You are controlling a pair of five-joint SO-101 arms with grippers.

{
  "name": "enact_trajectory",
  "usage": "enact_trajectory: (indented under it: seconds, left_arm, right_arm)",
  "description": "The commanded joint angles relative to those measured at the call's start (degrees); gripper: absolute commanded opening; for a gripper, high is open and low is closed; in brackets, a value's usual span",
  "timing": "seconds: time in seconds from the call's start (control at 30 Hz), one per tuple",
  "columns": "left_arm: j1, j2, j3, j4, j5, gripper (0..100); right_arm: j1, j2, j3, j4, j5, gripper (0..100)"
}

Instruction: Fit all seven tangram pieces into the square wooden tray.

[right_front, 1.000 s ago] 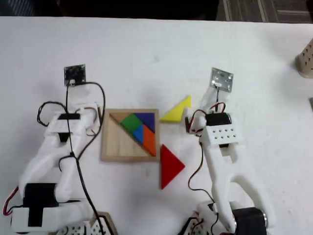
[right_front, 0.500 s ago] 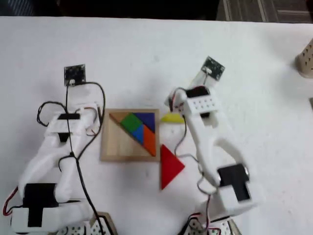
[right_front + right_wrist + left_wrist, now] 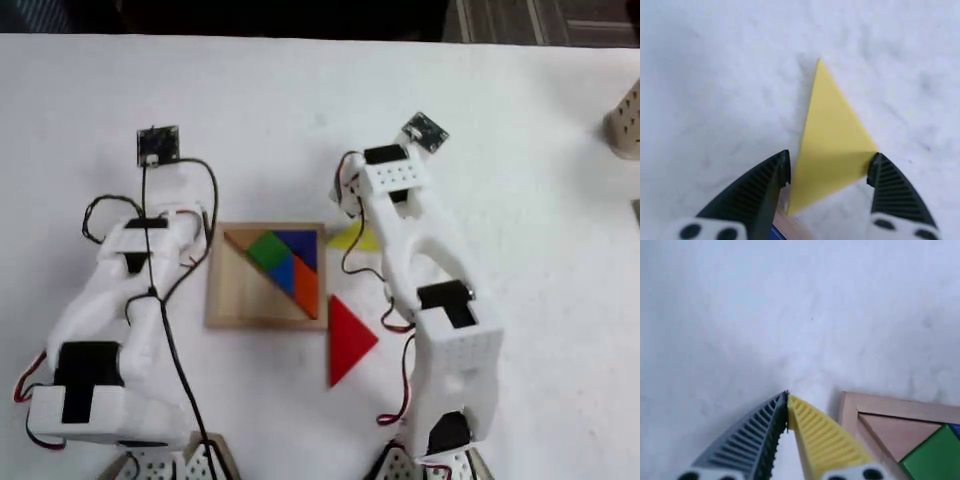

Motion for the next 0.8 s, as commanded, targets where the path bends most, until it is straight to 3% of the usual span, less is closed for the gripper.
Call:
enact_trajectory:
  seconds: [0.0, 0.3, 0.77]
  left_arm:
    - [-0.57, -0.22, -3.08, -0.97, 0.35, 2]
    - [-0.66, -0.22, -2.99, -0.97, 0.35, 2]
    - [-0.66, -0.22, -2.73, -0.97, 0.35, 2]
  right_arm:
    - [-0.22, -0.48, -3.08, 3.21, -0.09, 25.1]
    - [-0.13, -0.4, -3.25, 7.43, -0.09, 24.8]
    - [-0.13, 0.31, -2.81, -0.57, 0.0, 25.2]
